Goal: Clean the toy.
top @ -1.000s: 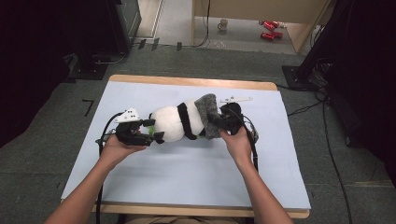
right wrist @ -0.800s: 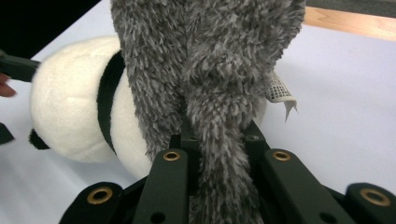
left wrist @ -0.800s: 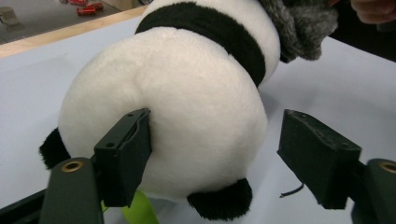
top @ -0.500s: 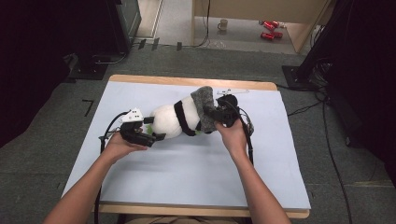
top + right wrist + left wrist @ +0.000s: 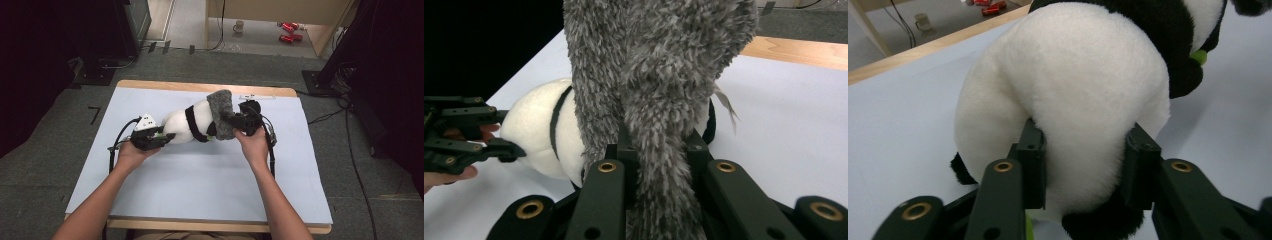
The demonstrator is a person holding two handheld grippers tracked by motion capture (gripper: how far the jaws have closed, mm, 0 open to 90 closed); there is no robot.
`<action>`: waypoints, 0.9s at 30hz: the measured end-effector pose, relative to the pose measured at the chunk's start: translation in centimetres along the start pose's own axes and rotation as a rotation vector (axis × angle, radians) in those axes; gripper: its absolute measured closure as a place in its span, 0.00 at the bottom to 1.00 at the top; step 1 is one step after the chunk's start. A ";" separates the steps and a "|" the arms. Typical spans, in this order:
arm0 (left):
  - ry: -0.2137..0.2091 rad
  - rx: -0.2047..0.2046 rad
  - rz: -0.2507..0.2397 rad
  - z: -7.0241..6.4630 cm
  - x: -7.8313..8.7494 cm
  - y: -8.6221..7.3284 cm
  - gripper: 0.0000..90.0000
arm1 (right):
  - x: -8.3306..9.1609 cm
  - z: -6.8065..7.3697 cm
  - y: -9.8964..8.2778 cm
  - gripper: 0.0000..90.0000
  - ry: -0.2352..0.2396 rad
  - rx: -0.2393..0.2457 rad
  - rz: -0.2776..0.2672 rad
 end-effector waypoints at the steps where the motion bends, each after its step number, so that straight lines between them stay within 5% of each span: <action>1: -0.005 0.001 -0.004 -0.1 0.1 0.1 0.72 | 0.4 0.0 -0.1 0.86 0.003 -0.002 -0.010; 6: -0.099 0.102 -0.007 0.0 1.3 1.5 0.78 | 2.7 0.4 0.0 0.86 0.031 -0.006 -0.059; 9: -0.141 0.128 0.018 -0.3 2.3 2.5 0.78 | 4.2 0.9 0.2 0.86 0.046 0.008 -0.082; 14: -0.229 0.158 0.090 -2.3 2.8 2.9 0.77 | 5.9 2.4 0.5 0.86 0.071 0.027 -0.094; 16: -0.262 0.203 0.089 -3.0 2.8 2.9 0.77 | 6.0 3.2 0.7 0.87 0.082 0.043 -0.088; 21: -0.257 0.204 0.105 -4.0 1.9 2.8 0.76 | 5.2 6.4 1.1 0.86 0.142 0.083 -0.061; 27: -0.239 0.187 0.091 -4.5 1.2 2.7 0.75 | 1.6 9.9 0.1 0.87 0.214 0.114 0.031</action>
Point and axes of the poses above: each handheld gripper's, and its own axes: x roughly backward along the jaws, y roughly out of its top, z roughly to its left, the point moved 2 cm from there along -x, roughly forward along the jaws, and after that the axes turned 7 degrees about x, right-handed, at the moved point
